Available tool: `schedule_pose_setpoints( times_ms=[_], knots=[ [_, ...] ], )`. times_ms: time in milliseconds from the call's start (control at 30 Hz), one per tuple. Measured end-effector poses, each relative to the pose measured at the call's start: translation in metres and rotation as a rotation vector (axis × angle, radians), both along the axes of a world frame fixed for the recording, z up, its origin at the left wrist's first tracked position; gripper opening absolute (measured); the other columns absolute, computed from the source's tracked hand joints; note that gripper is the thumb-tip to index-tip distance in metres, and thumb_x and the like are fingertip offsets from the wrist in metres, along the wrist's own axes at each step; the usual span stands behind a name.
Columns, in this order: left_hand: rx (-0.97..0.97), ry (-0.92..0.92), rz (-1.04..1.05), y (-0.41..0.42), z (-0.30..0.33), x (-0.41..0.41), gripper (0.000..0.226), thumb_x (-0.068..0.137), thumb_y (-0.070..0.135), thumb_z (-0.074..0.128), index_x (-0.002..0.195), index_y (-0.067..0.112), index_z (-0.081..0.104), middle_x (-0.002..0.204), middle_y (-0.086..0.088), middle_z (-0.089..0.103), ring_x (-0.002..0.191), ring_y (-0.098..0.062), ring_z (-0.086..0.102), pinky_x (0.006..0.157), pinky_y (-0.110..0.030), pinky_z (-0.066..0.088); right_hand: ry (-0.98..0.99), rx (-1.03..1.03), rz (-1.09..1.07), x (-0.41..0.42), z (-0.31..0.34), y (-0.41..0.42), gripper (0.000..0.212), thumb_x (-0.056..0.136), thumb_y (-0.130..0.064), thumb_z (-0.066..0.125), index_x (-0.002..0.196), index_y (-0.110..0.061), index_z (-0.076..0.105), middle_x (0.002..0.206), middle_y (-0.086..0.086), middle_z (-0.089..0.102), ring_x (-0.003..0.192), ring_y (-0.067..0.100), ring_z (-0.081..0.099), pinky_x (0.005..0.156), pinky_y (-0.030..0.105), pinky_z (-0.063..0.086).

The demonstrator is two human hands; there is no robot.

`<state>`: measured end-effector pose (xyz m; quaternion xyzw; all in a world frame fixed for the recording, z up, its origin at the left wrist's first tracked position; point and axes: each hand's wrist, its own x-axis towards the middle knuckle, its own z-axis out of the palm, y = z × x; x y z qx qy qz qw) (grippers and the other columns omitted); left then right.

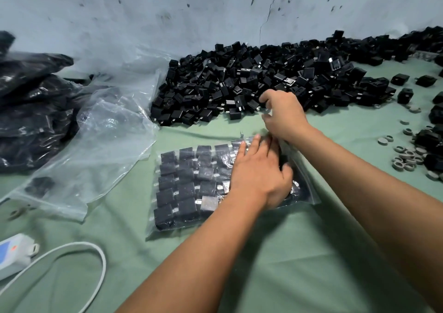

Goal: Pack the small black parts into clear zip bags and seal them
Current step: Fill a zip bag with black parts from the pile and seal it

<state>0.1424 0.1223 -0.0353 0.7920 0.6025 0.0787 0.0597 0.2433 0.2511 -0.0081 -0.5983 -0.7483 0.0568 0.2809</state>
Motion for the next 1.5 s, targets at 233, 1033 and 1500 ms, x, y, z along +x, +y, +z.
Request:
schedule_pose_setpoints(
  times_ms=[233,1033,1500],
  knots=[
    [0.038,-0.019,-0.003,-0.001,-0.001,-0.001,0.071,0.105,0.045,0.028,0.164,0.012,0.007,0.172,-0.005,0.008,0.158,-0.023,0.0,0.128,-0.046,-0.002,-0.513,-0.044,0.282,-0.035,0.005,0.049,0.066,0.094,0.003,0.052,0.153,-0.027,0.044,0.149,0.004,0.044,0.13,0.032,0.034,0.106,0.049,0.045],
    [0.02,-0.34,0.054,0.017,0.022,-0.009,0.051,0.108,0.051,0.028,0.14,0.021,0.054,0.143,-0.003,0.057,0.132,-0.023,0.051,0.113,-0.048,0.04,0.498,-0.063,-0.164,0.061,-0.036,-0.048,0.033,0.086,-0.031,0.079,0.118,-0.025,0.075,0.113,-0.002,0.073,0.103,0.019,0.068,0.099,0.038,0.054],
    [-0.216,-0.162,-0.204,0.106,0.039,-0.014,0.075,0.08,-0.02,0.037,0.121,0.032,0.072,0.103,0.002,0.051,0.128,-0.03,0.042,0.114,-0.046,0.032,0.45,-0.188,-0.174,0.068,-0.032,-0.04,0.039,0.082,-0.017,0.081,0.12,-0.021,0.073,0.106,-0.003,0.071,0.087,0.01,0.067,0.078,0.022,0.048]
  ],
)
